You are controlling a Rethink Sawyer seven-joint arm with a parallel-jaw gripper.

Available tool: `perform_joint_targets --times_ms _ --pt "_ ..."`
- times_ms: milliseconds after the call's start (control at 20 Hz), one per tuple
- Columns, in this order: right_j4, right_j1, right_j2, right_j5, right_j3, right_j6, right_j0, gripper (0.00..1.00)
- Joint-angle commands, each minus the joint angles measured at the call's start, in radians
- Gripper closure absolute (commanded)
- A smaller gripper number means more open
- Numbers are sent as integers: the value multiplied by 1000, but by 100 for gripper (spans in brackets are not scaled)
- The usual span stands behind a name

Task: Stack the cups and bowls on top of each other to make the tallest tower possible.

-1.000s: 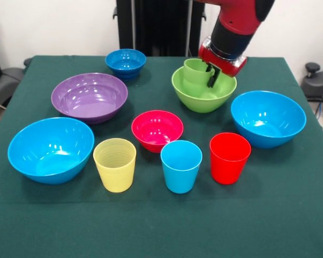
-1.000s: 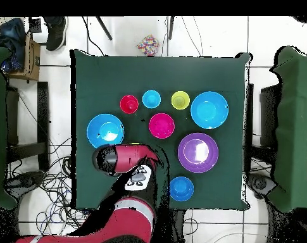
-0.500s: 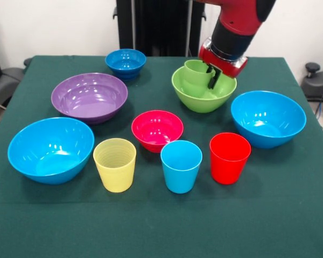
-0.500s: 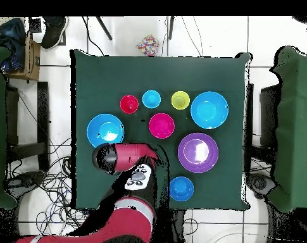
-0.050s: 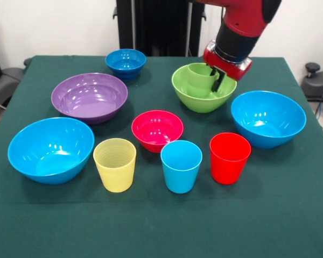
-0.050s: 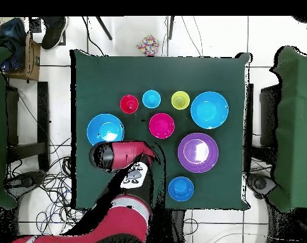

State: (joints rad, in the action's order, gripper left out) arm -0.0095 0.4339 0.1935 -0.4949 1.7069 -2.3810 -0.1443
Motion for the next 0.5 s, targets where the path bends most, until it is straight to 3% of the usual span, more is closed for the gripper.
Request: perform_joint_targets --times_ms 50,500 --pt "33 -37 -83 -35 -70 -99 -27 100" --pt "31 -31 -72 -47 -61 -97 -29 100"
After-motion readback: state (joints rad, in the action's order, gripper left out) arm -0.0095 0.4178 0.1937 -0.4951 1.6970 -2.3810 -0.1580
